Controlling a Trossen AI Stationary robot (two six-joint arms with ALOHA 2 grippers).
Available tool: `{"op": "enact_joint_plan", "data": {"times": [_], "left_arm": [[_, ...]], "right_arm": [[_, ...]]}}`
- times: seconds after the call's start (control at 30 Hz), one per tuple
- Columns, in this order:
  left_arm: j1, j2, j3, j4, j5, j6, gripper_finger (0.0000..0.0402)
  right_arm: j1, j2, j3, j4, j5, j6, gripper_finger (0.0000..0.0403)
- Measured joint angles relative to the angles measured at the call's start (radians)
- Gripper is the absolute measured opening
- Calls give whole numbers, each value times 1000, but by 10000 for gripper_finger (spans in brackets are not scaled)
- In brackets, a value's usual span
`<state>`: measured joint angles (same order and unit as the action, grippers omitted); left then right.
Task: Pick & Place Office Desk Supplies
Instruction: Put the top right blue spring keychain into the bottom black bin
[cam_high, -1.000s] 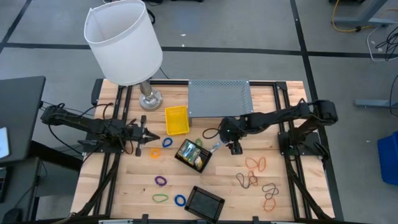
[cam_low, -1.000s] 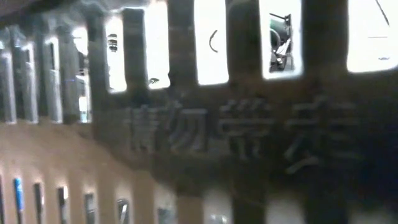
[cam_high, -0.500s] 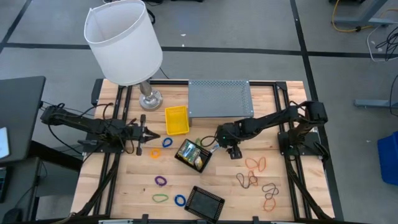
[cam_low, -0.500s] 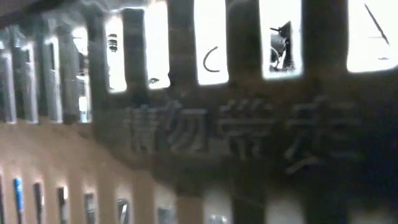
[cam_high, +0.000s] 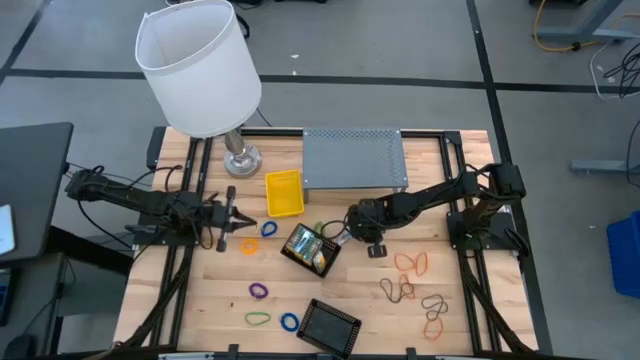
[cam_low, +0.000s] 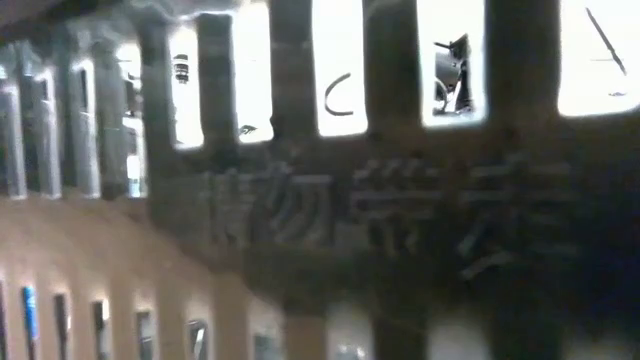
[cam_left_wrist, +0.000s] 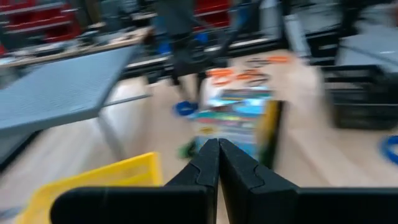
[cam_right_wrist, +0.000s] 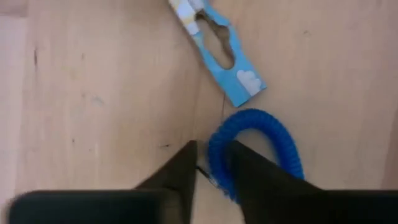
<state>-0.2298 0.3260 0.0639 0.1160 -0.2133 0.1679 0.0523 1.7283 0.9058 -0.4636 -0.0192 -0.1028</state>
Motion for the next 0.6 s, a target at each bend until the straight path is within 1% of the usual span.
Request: {"op": "enact_joint_plan", "data": {"times": [0.07,0.1,0.23,0.4,0.6], "left_arm": [[0,0,0,0,-75,-23,14],[1,0,0,0,-97,-32,14],[0,0,0,0,-106,-38,14],[0,0,0,-1,-108,-40,14],[0,0,0,-1,-108,-48,14]], "right_arm": [[13,0,0,1,0,23,24],[24,0,0,2,2,29,16],[68,0,-1,22,-4,69,12],[130,-3,-3,47,-43,115,6],[212,-14,6,45,-38,199,6]]}}
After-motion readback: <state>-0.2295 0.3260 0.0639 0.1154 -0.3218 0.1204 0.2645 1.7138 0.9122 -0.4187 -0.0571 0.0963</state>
